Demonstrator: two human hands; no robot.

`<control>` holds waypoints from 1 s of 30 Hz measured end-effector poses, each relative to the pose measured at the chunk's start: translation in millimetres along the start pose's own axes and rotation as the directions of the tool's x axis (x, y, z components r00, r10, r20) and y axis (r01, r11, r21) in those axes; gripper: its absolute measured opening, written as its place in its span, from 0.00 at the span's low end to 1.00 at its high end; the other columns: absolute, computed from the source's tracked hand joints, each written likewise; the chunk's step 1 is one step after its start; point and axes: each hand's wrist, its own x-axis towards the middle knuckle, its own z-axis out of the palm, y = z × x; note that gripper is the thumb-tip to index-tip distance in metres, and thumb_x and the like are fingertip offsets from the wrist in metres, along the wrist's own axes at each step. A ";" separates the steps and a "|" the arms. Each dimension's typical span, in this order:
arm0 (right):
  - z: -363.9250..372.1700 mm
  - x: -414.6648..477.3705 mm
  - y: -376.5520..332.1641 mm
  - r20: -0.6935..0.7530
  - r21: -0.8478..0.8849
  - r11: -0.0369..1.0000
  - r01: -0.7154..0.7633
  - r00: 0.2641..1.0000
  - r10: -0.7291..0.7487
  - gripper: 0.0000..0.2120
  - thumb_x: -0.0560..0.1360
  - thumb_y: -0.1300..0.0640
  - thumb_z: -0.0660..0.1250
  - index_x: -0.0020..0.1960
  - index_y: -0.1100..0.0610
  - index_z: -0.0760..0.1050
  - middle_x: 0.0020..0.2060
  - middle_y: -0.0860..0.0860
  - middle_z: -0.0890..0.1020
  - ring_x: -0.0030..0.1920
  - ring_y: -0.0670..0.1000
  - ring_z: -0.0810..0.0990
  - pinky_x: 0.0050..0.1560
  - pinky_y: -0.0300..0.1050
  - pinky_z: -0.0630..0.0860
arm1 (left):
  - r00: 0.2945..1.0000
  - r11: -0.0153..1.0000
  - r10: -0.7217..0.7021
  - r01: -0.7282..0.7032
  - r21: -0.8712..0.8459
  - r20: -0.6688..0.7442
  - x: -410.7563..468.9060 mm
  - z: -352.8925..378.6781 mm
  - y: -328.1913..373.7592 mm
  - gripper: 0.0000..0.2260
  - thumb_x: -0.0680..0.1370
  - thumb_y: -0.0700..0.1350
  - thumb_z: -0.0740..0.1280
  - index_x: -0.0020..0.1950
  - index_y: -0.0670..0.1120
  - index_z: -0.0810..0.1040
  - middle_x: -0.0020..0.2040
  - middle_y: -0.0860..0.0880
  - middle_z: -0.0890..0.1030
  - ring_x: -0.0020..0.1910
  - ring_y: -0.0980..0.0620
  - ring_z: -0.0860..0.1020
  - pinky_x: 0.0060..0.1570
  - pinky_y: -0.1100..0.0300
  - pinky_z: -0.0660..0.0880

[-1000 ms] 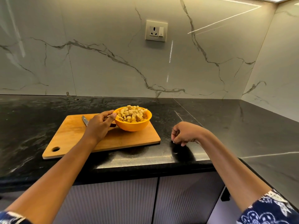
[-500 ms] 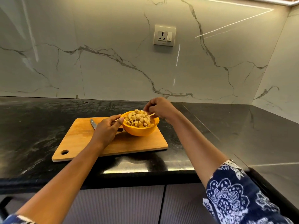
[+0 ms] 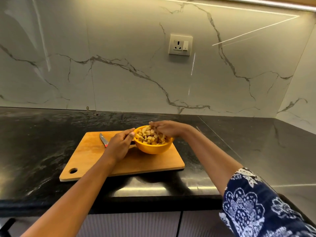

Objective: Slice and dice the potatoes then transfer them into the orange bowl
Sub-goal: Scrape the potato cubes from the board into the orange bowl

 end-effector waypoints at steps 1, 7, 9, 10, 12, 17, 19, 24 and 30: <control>-0.1 -2.8 -0.4 0.060 -0.025 0.999 0.026 0.998 -0.024 0.22 0.83 0.58 0.50 0.77 0.48 0.57 0.75 0.53 0.61 0.73 0.56 0.62 0.72 0.52 0.59 | 1.000 1.000 -0.006 0.006 -0.006 0.005 1.5 -1.9 -0.4 0.17 0.82 0.48 0.55 0.70 0.46 0.69 0.67 0.47 0.73 0.66 0.49 0.71 0.64 0.52 0.71; -17.7 -15.5 4.1 -0.006 0.237 0.960 0.147 0.989 -0.150 0.20 0.80 0.68 0.54 0.68 0.58 0.73 0.67 0.51 0.74 0.65 0.50 0.74 0.63 0.43 0.74 | 0.999 1.000 0.002 -0.002 0.013 -0.032 4.1 -6.9 1.0 0.18 0.82 0.49 0.55 0.70 0.45 0.70 0.67 0.48 0.74 0.66 0.50 0.70 0.65 0.51 0.69; -10.9 -10.9 -4.0 -0.031 0.201 0.972 0.123 0.992 -0.119 0.19 0.81 0.65 0.54 0.71 0.57 0.70 0.69 0.52 0.72 0.67 0.51 0.72 0.64 0.43 0.72 | 0.997 1.000 0.002 -0.003 -0.010 -0.072 -0.2 -8.2 2.9 0.17 0.82 0.48 0.54 0.68 0.45 0.71 0.63 0.49 0.77 0.60 0.54 0.74 0.58 0.58 0.72; -6.4 -9.8 -8.8 0.029 0.122 0.986 0.111 0.993 -0.115 0.20 0.82 0.63 0.52 0.73 0.55 0.67 0.70 0.52 0.70 0.67 0.52 0.71 0.65 0.44 0.69 | 0.996 1.000 0.003 -0.006 -0.030 -0.085 -2.8 -8.8 4.1 0.17 0.82 0.48 0.54 0.68 0.45 0.72 0.60 0.51 0.78 0.54 0.58 0.75 0.52 0.63 0.72; -1.0 -9.8 -11.1 0.162 0.032 0.991 0.134 0.977 -0.137 0.20 0.83 0.59 0.51 0.74 0.49 0.64 0.71 0.52 0.68 0.67 0.51 0.69 0.64 0.44 0.66 | 0.996 0.998 0.007 -0.013 -0.064 -0.091 -8.3 -11.0 6.9 0.16 0.82 0.47 0.54 0.67 0.45 0.72 0.55 0.54 0.77 0.48 0.62 0.76 0.44 0.69 0.71; -8.7 -17.7 16.0 -0.134 0.395 0.908 0.138 0.987 -0.092 0.17 0.83 0.55 0.55 0.69 0.52 0.72 0.67 0.51 0.74 0.66 0.51 0.72 0.69 0.52 0.67 | 0.997 1.000 0.014 -0.015 -0.004 -0.077 -14.4 -10.9 7.0 0.17 0.82 0.49 0.55 0.67 0.46 0.73 0.60 0.50 0.79 0.54 0.41 0.78 0.37 0.58 0.75; -4.3 -21.5 18.5 -0.140 0.402 0.913 0.067 0.990 -0.010 0.18 0.83 0.53 0.55 0.70 0.54 0.70 0.66 0.51 0.74 0.66 0.50 0.71 0.70 0.49 0.64 | 0.995 0.996 0.054 -0.047 0.073 -0.089 -13.9 -11.6 3.0 0.17 0.82 0.50 0.55 0.68 0.48 0.73 0.58 0.49 0.80 0.46 0.46 0.80 0.29 0.63 0.73; 0.8 -26.9 12.5 -0.194 0.538 0.825 0.174 0.978 -0.080 0.17 0.82 0.60 0.55 0.69 0.58 0.71 0.67 0.52 0.74 0.67 0.48 0.72 0.70 0.46 0.65 | 0.956 0.918 0.004 0.114 0.381 -0.294 -3.8 -52.0 -20.3 0.18 0.81 0.51 0.56 0.71 0.50 0.69 0.58 0.44 0.79 0.54 0.46 0.77 0.52 0.51 0.73; 39.7 -18.7 42.5 -0.402 0.694 0.715 0.083 0.869 0.289 0.17 0.81 0.61 0.54 0.68 0.59 0.72 0.65 0.53 0.75 0.67 0.51 0.71 0.65 0.41 0.65 | 0.928 0.632 -0.360 0.318 0.707 -0.095 -6.5 -100.6 -62.5 0.26 0.82 0.53 0.53 0.77 0.44 0.54 0.77 0.42 0.55 0.76 0.44 0.54 0.72 0.49 0.54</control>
